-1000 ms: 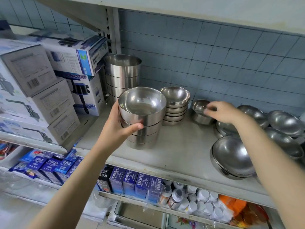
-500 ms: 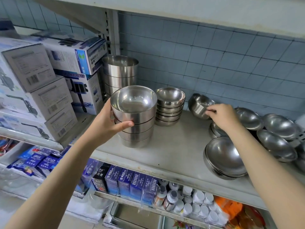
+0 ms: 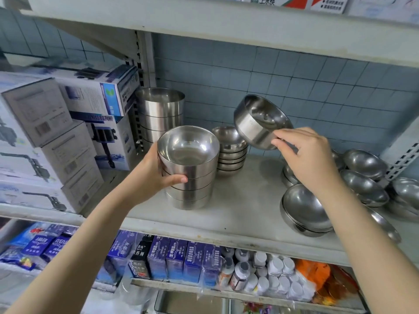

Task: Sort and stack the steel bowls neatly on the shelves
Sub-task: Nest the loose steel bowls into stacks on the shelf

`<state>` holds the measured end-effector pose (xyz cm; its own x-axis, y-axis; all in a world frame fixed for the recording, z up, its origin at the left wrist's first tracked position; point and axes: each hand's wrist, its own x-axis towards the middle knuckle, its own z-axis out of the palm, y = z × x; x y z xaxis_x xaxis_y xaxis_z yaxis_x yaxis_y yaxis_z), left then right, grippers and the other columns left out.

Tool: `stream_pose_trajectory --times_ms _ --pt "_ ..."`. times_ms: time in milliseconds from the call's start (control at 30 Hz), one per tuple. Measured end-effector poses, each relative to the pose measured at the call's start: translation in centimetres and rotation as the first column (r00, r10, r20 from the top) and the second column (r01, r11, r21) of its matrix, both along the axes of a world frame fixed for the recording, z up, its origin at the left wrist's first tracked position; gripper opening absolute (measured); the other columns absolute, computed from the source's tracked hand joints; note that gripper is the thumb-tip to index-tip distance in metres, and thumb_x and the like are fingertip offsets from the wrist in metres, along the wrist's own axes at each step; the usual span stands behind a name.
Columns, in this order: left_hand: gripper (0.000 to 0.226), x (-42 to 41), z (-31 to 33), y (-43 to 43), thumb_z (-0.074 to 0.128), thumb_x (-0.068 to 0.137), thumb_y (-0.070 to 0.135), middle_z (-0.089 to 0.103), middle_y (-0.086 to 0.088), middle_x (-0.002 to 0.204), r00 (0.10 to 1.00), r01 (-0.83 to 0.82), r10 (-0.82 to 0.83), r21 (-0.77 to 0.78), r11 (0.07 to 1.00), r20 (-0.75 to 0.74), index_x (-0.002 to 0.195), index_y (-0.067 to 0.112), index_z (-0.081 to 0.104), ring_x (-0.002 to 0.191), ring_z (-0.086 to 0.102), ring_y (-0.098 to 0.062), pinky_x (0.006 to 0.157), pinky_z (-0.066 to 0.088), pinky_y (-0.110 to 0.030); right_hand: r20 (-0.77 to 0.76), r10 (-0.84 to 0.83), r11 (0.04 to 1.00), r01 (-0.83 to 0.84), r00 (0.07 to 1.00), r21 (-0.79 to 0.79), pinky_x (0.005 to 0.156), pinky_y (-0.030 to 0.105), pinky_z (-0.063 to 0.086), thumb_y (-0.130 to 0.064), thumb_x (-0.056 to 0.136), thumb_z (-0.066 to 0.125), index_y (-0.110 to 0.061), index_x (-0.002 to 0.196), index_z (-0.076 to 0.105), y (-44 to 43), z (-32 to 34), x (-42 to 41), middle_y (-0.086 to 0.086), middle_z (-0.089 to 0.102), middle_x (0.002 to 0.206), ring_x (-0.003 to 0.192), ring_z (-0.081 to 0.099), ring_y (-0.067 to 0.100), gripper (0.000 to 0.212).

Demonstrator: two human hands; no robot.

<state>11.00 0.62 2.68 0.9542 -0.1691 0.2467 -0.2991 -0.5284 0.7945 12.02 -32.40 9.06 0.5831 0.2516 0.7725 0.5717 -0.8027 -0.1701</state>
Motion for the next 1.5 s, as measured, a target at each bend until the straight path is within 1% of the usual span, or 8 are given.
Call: stream_pose_trajectory --times_ms 200,333,500,633,767,900,1300,1500 --pt "0.113 0.6 0.3 0.6 0.084 0.064 0.047 0.041 0.009 0.147 0.998 0.042 -0.042 -0.005 0.999 -0.042 0.152 0.024 0.017 0.134 0.04 -0.006 0.118 0.03 -0.033 0.042 0.164 0.986 -0.162 0.986 -0.05 0.087 0.024 0.044 -0.01 0.091 0.066 -0.008 0.096 0.075 6.0 2.2 -2.1 -0.001 0.074 0.092 0.089 0.058 0.018 0.01" --pt "0.139 0.4 -0.4 1.5 0.083 0.062 0.055 0.031 0.007 0.158 0.985 0.094 -0.101 -0.052 0.994 -0.138 0.156 0.026 -0.016 0.14 0.04 -0.01 0.116 0.035 -0.031 -0.056 0.234 0.961 -0.239 0.971 -0.137 0.088 0.023 0.042 -0.015 0.092 0.063 -0.011 0.098 0.076 9.9 1.8 -1.4 -0.005 0.074 0.092 0.09 0.057 0.022 0.015" --pt "0.09 -0.3 -1.0 2.2 0.075 0.084 0.03 0.05 0.023 0.136 0.984 0.138 -0.155 -0.172 0.975 -0.091 0.155 0.024 0.019 0.118 0.049 0.019 0.092 0.04 -0.003 -0.228 0.244 0.942 -0.286 0.943 -0.176 0.09 0.025 0.042 -0.018 0.092 0.06 -0.013 0.103 0.076 11.1 0.9 -1.1 -0.005 0.073 0.095 0.092 0.056 0.023 0.021" --pt "0.071 0.0 -1.0 2.2 0.067 0.09 0.033 0.055 0.023 0.13 0.989 0.116 -0.132 -0.215 0.97 -0.061 0.151 0.028 0.031 0.112 0.053 0.02 0.087 0.043 -0.002 -0.269 0.25 0.939 -0.301 0.93 -0.169 0.088 0.014 0.034 -0.015 0.093 0.06 -0.014 0.107 0.075 11.1 1.4 -1.4 -0.008 0.07 0.096 0.096 0.053 0.021 0.021" --pt "0.069 0.5 -1.4 2.0 0.065 0.091 0.031 0.052 0.026 0.126 0.994 0.094 -0.104 -0.233 0.968 -0.032 0.149 0.027 0.029 0.104 0.049 0.029 0.079 0.04 0.004 -0.382 0.32 0.946 -0.275 0.867 0.168 0.105 0.012 0.032 -0.022 0.089 0.072 -0.033 0.138 0.053 10.7 0.2 -1.9 -0.013 0.05 0.137 0.125 0.046 0.0 0.054" --pt "0.075 0.7 -2.2 1.7 0.065 0.091 0.03 0.052 0.014 0.14 0.99 0.119 -0.134 -0.284 0.951 -0.036 0.154 0.021 0.025 0.116 0.049 0.021 0.089 0.041 -0.001 -0.503 0.438 0.798 -0.065 0.745 0.599 0.111 0.038 0.041 -0.051 0.066 0.084 -0.044 0.148 0.03 11.3 -3.8 -1.2 -0.012 0.044 0.149 0.133 0.047 0.003 0.098" --pt "0.062 0.5 -1.8 1.6 0.06 0.079 0.045 0.057 0.023 0.125 0.993 0.107 -0.115 -0.265 0.958 -0.015 0.135 0.038 0.035 0.109 0.051 0.022 0.084 0.037 0.003 -0.535 0.526 0.763 -0.089 0.661 0.64 0.093 0.025 0.049 -0.037 0.067 0.08 -0.023 0.141 0.048 11.2 -5.0 0.9 -0.022 0.067 0.117 0.108 0.063 0.001 0.082" --pt "0.119 0.8 -5.4 2.0 0.084 0.077 0.038 0.028 0.013 0.161 0.962 0.17 -0.216 -0.255 0.952 -0.168 0.158 0.028 -0.002 0.143 0.031 0.005 0.119 0.031 -0.03 -0.61 0.563 0.768 -0.08 0.558 0.635 0.097 0.031 0.051 -0.037 0.065 0.082 -0.03 0.15 0.032 10.6 -7.3 0.9 -0.005 0.06 0.131 0.113 0.062 0.012 0.098"
